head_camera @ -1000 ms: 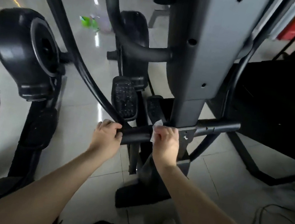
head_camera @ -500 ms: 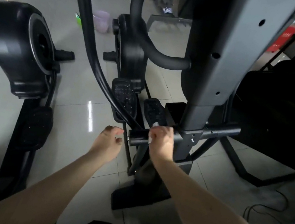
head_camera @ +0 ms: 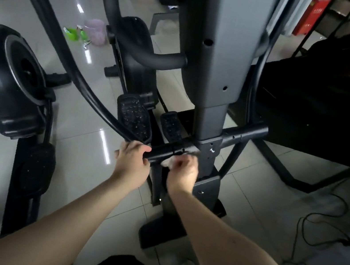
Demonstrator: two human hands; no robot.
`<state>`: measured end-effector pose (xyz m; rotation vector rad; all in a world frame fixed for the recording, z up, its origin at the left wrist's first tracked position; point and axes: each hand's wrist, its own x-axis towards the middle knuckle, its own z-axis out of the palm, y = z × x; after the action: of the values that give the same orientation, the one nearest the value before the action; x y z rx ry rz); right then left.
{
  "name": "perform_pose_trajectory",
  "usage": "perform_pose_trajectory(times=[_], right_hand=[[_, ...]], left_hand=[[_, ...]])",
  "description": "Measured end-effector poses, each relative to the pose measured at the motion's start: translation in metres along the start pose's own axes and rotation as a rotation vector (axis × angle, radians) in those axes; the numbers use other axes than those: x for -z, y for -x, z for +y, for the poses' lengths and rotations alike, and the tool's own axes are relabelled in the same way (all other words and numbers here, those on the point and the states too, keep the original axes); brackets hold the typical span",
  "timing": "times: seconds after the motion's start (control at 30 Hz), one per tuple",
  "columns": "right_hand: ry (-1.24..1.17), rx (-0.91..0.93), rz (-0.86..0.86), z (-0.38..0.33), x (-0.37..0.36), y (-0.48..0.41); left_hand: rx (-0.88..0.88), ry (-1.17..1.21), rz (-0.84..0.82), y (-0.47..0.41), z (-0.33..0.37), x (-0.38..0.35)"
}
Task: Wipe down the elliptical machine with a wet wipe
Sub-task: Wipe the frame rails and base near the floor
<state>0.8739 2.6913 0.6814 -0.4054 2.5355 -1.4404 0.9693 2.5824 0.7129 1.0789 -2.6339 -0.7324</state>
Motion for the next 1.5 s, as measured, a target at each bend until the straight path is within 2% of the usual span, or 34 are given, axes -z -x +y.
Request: perform_pose_trajectory(times=[0.07,0.1,0.23,0.33,0.47,0.57,0.63,0.73,0.8,1.0,1.07,1.17,1.23,1.37,1.5], right_hand=[[-0.091,-0.107,-0.142,-0.002,-0.012,0.018],[-0.127,-0.134,-0.148,-0.003,-0.013,0.02],[-0.264,-0.254,0.029,0.001,0.023,-0.017],[-0.263,-0.299,0.137,0.009,0.052,-0.049],[-0.274,-0.289,0.072,0.014,0.039,-0.043],[-0.252,-0.307,-0.007,0.019,0.036,-0.034],[-0.314,-0.348,0.04,0.022,0.05,-0.046],[-0.417,-0.366,0.199,0.02,0.083,-0.082],[-0.396,-0.38,0.215,0.028,0.086,-0.101],[-0.301,-0.403,0.018,0.055,0.065,-0.079],[-0.346,-0.358,0.038,0.044,0.072,-0.085],[-0.339,-0.191,0.055,0.034,0.081,-0.097],[-0.391,-0.219,0.001,0.037,0.079,-0.094],[-0.295,-0.311,-0.092,0.059,0.081,-0.084],[-0.39,-0.231,-0.075,0.044,0.085,-0.098]], left_hand=[[-0.004,-0.043,-0.006,-0.005,0.009,-0.002],[-0.004,-0.039,-0.011,-0.008,0.013,-0.002],[-0.053,-0.038,-0.039,-0.021,0.031,-0.005],[-0.093,-0.066,-0.064,-0.028,0.049,-0.018],[-0.131,-0.166,-0.1,-0.035,0.067,-0.036],[-0.14,-0.265,-0.066,-0.039,0.072,-0.043],[-0.147,-0.314,-0.005,-0.04,0.075,-0.047],[-0.159,-0.339,0.061,-0.041,0.078,-0.052],[-0.158,-0.361,0.082,-0.044,0.08,-0.053],[-0.181,-0.401,0.103,-0.045,0.08,-0.057],[-0.183,-0.399,0.113,-0.045,0.08,-0.058],[-0.181,-0.406,0.118,-0.043,0.08,-0.059],[-0.182,-0.407,0.122,-0.042,0.081,-0.058],[-0.171,-0.398,0.106,-0.043,0.082,-0.057],[-0.148,-0.417,0.091,-0.043,0.084,-0.056]])
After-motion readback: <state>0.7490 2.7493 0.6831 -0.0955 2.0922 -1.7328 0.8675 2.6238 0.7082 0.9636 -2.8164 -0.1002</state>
